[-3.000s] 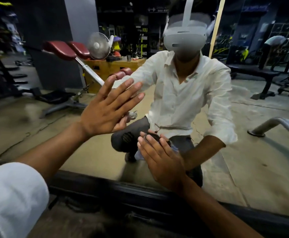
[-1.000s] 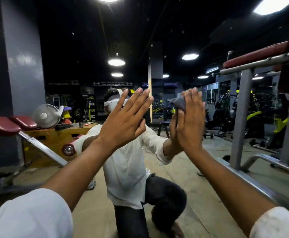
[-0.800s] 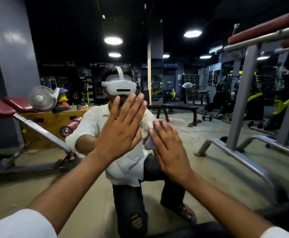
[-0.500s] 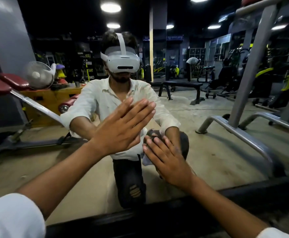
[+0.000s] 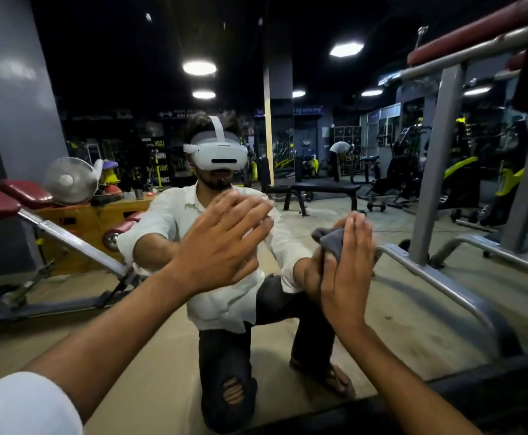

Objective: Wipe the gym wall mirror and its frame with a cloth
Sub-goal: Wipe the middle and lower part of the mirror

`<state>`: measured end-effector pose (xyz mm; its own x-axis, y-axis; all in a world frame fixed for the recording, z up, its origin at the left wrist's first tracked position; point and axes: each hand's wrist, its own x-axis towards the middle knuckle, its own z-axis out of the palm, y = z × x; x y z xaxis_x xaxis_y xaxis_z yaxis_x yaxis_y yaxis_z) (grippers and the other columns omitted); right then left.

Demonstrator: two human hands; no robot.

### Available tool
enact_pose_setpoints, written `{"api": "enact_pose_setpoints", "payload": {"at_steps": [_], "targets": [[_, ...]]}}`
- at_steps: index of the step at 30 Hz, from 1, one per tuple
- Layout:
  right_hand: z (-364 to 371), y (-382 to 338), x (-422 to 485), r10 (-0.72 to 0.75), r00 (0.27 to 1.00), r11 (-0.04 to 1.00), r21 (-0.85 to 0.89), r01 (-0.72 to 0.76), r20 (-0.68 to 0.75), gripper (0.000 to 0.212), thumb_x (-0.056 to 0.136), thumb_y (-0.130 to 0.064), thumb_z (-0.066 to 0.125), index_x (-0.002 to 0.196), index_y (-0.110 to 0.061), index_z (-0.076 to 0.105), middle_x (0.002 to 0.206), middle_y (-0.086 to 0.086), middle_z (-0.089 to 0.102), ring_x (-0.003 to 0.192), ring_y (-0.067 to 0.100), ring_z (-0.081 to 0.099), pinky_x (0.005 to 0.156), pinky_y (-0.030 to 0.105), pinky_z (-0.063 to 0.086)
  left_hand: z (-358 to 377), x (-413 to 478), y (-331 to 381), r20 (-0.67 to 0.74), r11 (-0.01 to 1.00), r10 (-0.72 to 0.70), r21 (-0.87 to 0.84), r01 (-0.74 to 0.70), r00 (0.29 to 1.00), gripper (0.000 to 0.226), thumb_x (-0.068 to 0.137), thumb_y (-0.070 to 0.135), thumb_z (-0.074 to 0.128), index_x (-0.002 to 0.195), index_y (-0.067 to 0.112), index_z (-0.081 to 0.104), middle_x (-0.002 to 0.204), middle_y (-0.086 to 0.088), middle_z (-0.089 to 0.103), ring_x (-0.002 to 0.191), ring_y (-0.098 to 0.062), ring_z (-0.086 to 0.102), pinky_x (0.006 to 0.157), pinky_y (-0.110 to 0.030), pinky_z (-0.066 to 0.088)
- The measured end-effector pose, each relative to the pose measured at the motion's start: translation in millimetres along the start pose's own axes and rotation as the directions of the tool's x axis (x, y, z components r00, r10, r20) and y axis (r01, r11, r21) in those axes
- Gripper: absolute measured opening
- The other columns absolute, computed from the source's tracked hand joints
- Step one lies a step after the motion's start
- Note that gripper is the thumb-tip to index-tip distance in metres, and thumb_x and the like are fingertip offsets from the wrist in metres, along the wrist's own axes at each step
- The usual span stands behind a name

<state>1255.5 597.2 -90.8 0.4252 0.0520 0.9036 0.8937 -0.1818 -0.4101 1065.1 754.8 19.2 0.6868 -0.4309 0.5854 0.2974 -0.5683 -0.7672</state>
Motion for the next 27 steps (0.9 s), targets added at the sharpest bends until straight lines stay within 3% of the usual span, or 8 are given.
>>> {"api": "enact_pose_setpoints", "payload": {"at_steps": [4,7,9,11,14,17,20,27], "targets": [[7.5,-60.7,78.0,-0.328,0.943,0.944,-0.021,0.330,0.060,0.063,0.109,-0.027,0.035,0.165,-0.003,0.020,0.175,0.011,0.011,0.163,0.028,0.004,0.132,0.049,0.005,-19.7,60.2,-54.6,-0.066,0.963,-0.266,0.022,0.268,0.962,0.070,0.106,0.039,0.040,0.166,0.005,0.028,0.176,-0.017,0.018,0.164,-0.033,0.015,0.132,-0.058,0.014],[1.9,-71.9,127.1,-0.522,0.839,0.836,-0.104,0.539,0.154,0.065,0.108,-0.027,0.038,0.166,-0.006,0.019,0.176,0.011,0.010,0.163,0.024,0.003,0.133,0.047,0.005,-25.8,85.7,-82.4,-0.060,0.949,-0.311,0.040,0.313,0.949,0.073,0.108,0.041,0.036,0.169,0.007,0.017,0.178,-0.015,0.010,0.165,-0.030,0.008,0.132,-0.057,0.012],[-5.7,-61.1,158.1,-0.456,0.887,0.876,-0.134,0.462,0.077,0.063,0.110,-0.029,0.036,0.167,-0.009,0.018,0.176,0.008,0.009,0.163,0.021,0.002,0.133,0.049,0.005,-23.9,89.1,-86.8,-0.059,0.951,-0.301,0.053,0.304,0.952,0.073,0.108,0.042,0.031,0.170,0.007,0.012,0.178,-0.014,0.006,0.166,-0.029,0.005,0.132,-0.057,0.011],[-14.6,-53.2,182.4,-0.200,0.975,0.979,-0.070,0.193,-0.102,0.061,0.111,-0.033,0.030,0.167,-0.012,0.017,0.176,0.005,0.009,0.163,0.019,0.003,0.132,0.052,0.009,-21.4,87.6,-85.1,-0.065,0.953,-0.293,0.066,0.297,0.954,0.073,0.109,0.041,0.028,0.170,0.007,0.009,0.179,-0.014,0.003,0.166,-0.029,0.002,0.133,-0.057,0.008],[-8.9,-78.4,191.1,0.074,0.967,0.997,0.024,-0.071,-0.244,0.063,0.111,-0.038,0.027,0.168,-0.014,0.015,0.176,0.005,0.010,0.163,0.020,0.003,0.131,0.051,0.011,-20.4,86.3,-82.8,-0.081,0.954,-0.285,0.071,0.291,0.955,0.073,0.110,0.042,0.028,0.170,0.007,0.008,0.179,-0.014,0.001,0.166,-0.029,0.000,0.133,-0.056,0.005],[8.2,-112.7,173.9,-0.229,0.970,0.973,-0.045,0.226,-0.083,0.063,0.111,-0.033,0.028,0.168,-0.011,0.012,0.176,0.006,0.004,0.163,0.020,-0.003,0.133,0.046,0.002,-20.0,85.7,-83.9,-0.104,0.956,-0.282,0.056,0.289,0.954,0.072,0.110,0.040,0.029,0.170,0.006,0.009,0.178,-0.015,0.002,0.166,-0.029,0.001,0.133,-0.057,0.007],[5.1,-105.2,174.9,-0.484,0.872,0.864,-0.115,0.489,0.076,0.062,0.110,-0.028,0.035,0.167,-0.009,0.020,0.176,0.008,0.010,0.163,0.019,0.000,0.133,0.042,0.002,-17.9,84.5,-83.7,-0.108,0.957,-0.280,0.045,0.286,0.954,0.072,0.110,0.041,0.027,0.170,0.005,0.010,0.178,-0.017,0.004,0.166,-0.030,0.002,0.133,-0.056,0.006],[-8.4,-60.8,151.9,-0.094,0.991,0.993,-0.084,0.086,-0.100,0.065,0.109,-0.037,0.025,0.168,-0.012,0.013,0.177,0.002,0.007,0.163,0.015,-0.002,0.133,0.048,0.007,-7.3,78.0,-66.7,-0.054,0.984,-0.150,0.085,0.154,0.987,0.071,0.110,0.041,0.015,0.170,0.006,0.005,0.178,-0.020,-0.001,0.165,-0.035,0.000,0.132,-0.059,0.005]]}}
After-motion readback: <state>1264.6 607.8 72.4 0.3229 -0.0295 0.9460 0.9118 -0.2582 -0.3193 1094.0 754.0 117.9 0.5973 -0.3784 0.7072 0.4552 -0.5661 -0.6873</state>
